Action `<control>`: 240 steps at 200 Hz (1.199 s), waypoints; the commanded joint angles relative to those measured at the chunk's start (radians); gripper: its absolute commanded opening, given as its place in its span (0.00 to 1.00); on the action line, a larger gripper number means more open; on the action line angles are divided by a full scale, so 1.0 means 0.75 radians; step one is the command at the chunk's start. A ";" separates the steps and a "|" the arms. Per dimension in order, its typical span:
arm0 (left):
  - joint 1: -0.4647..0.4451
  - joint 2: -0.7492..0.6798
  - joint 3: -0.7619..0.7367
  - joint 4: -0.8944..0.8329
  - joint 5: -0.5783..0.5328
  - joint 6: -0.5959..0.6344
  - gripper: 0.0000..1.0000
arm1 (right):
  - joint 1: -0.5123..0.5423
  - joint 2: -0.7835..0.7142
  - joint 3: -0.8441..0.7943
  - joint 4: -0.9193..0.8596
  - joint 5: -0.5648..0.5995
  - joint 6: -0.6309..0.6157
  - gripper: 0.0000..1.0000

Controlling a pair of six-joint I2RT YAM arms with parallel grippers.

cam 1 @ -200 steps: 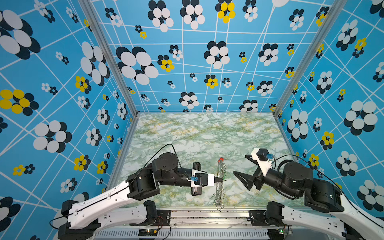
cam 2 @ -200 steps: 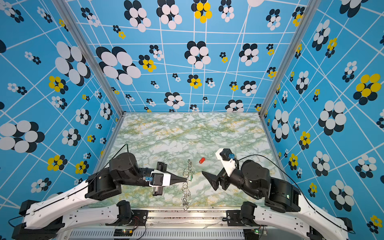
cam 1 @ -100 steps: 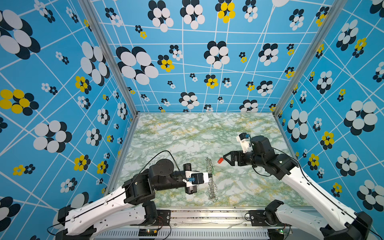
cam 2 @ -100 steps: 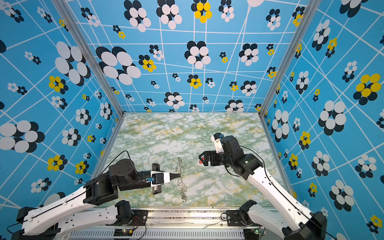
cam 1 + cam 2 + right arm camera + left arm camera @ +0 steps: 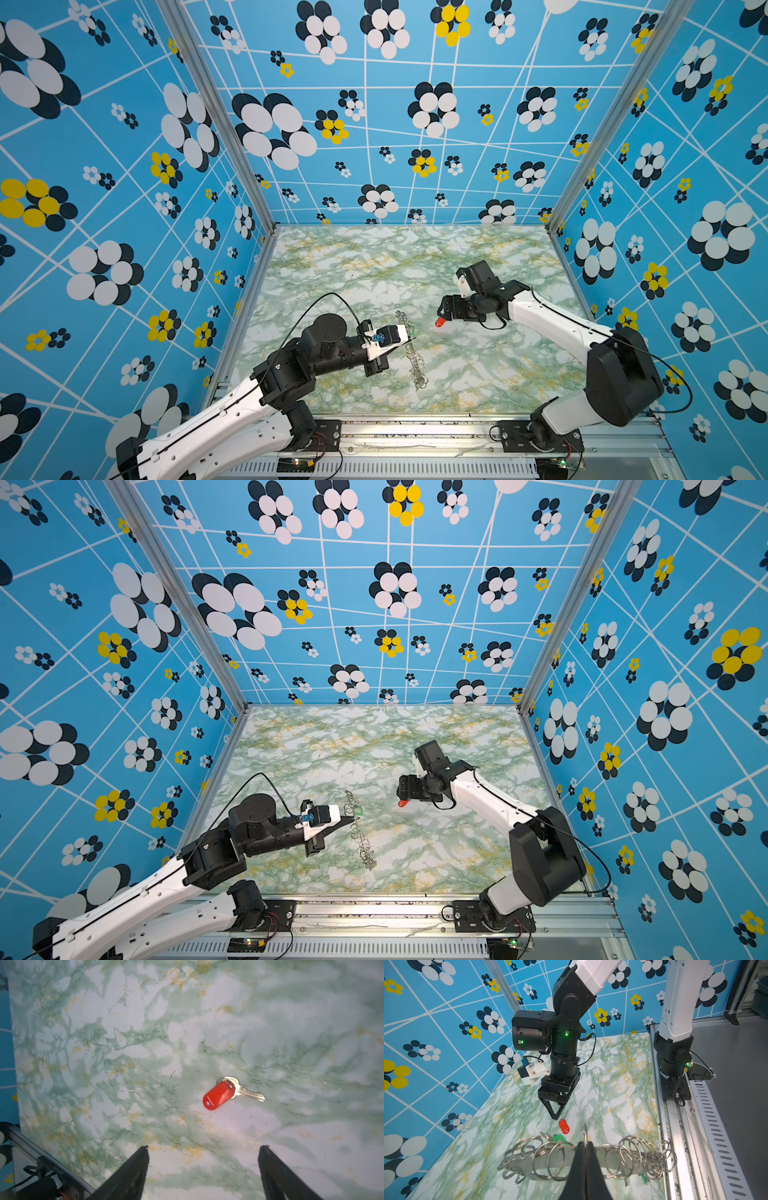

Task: Put the keys on the keyring
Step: 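Lower the right gripper over the red-tagged key and close on it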

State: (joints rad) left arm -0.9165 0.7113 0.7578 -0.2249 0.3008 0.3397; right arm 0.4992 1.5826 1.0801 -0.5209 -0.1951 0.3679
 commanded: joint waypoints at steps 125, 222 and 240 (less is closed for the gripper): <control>0.106 -0.027 -0.035 0.095 0.141 -0.068 0.00 | -0.076 0.521 0.339 -0.175 -0.166 -0.306 0.78; 0.119 -0.016 -0.039 0.116 0.158 -0.087 0.00 | 0.012 0.357 0.126 -0.199 -0.303 -0.237 0.76; 0.119 -0.018 -0.031 0.103 0.159 -0.089 0.00 | 0.002 0.312 0.124 -0.217 -0.176 -0.249 0.73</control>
State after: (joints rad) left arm -0.8371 0.7094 0.7319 -0.1936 0.3973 0.2943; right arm 0.5041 1.8660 1.1927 -0.6228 -0.3981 0.1726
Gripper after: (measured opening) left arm 0.046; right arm 0.755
